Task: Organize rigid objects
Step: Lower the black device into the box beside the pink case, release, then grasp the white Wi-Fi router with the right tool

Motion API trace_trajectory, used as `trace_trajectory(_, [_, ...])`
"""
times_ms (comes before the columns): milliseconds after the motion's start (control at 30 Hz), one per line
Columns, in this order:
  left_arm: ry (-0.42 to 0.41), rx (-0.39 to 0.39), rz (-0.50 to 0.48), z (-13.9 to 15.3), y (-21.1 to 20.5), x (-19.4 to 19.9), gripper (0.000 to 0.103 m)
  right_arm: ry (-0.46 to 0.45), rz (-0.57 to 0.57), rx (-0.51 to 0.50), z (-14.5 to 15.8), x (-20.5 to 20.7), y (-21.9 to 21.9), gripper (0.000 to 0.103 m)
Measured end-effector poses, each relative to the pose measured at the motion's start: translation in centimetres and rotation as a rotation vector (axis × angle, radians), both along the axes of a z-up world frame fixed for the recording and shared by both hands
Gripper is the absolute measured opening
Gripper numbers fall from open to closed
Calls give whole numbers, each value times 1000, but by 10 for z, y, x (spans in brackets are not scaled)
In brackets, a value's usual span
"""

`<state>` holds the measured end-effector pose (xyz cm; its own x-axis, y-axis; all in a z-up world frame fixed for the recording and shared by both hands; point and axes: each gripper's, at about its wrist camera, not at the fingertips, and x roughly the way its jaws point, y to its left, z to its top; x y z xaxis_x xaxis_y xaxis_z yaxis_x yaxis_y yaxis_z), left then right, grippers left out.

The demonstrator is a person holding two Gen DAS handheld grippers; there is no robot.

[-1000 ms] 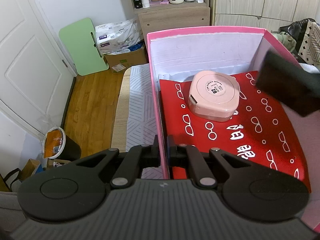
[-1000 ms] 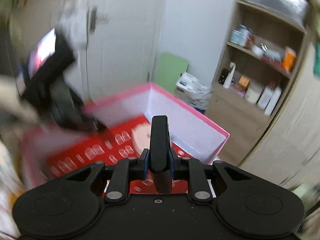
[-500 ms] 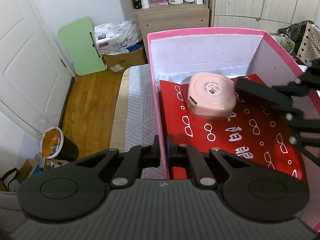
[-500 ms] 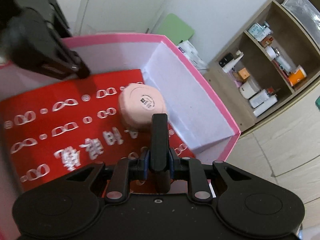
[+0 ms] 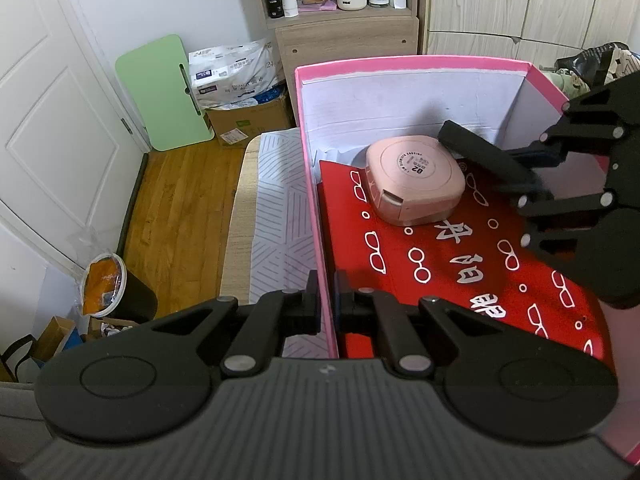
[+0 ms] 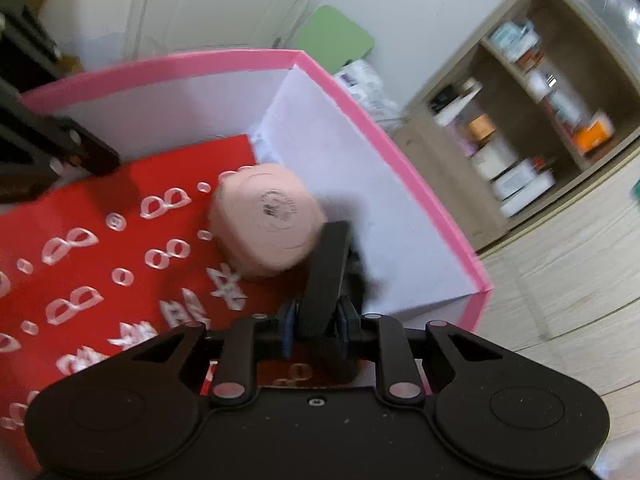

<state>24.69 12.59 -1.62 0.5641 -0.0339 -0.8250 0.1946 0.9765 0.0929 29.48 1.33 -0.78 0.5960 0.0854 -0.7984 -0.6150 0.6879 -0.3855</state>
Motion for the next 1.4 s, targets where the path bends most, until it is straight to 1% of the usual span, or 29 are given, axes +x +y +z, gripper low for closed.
trace_trajectory(100, [-2, -5, 2, 0, 1, 0, 5, 62, -14, 181, 17, 2, -17, 38])
trace_trajectory(133, [-3, -4, 2, 0, 0, 0, 5, 76, -17, 243, 23, 2, -24, 39])
trace_trajectory(200, [-3, -3, 3, 0, 0, 0, 5, 76, -6, 351, 38, -2, -38, 39])
trace_trajectory(300, [-4, -4, 3, 0, 0, 0, 5, 46, -17, 469, 59, -12, -62, 40])
trace_trajectory(400, [-4, -5, 4, 0, 1, -1, 5, 47, -72, 572, 74, -24, -89, 41])
trace_trajectory(467, [-4, -5, 4, 0, 0, -1, 5, 42, -106, 601, 77, -33, -106, 41])
trace_trajectory(633, [-4, -9, 6, 0, 1, 0, 5, 54, -214, 631, 75, -50, -148, 41])
trace_trajectory(767, [-12, -1, 3, 1, 0, -1, 5, 59, -309, 606, 59, -66, -179, 42])
trace_trajectory(800, [-12, 2, 3, 1, -1, -1, 5, 70, -340, 595, 52, -69, -186, 44])
trace_trajectory(833, [-12, 6, 2, 0, -1, -1, 5, 79, -377, 575, 46, -72, -192, 50])
trace_trajectory(867, [-12, 9, 1, 0, -2, -1, 5, 87, -427, 535, 38, -73, -196, 52])
trace_trajectory(900, [-12, 12, 0, 0, -2, -1, 5, 91, -484, 476, 28, -75, -200, 54])
trace_trajectory(933, [-12, 13, 0, 1, -2, -1, 5, 96, -509, 445, 21, -76, -203, 54])
trace_trajectory(1000, [-13, 15, 0, 1, -3, -1, 5, 119, -540, 430, 7, -77, -211, 54])
trace_trajectory(1100, [-13, 17, -1, 1, -3, -2, 5, 175, -586, 463, -11, -74, -221, 54])
trace_trajectory(1233, [-13, 26, -3, 0, -4, -2, 5, 207, -615, 462, -30, -67, -226, 55])
trace_trajectory(1267, [-14, 25, -3, 0, -5, -2, 5, 194, -617, 455, -33, -69, -226, 55])
trace_trajectory(1300, [-14, 26, -4, 0, -5, -2, 5, 180, -612, 437, -35, -68, -224, 59])
trace_trajectory(1400, [-13, 21, -2, -1, -4, -1, 5, 156, -595, 397, -38, -68, -219, 64])
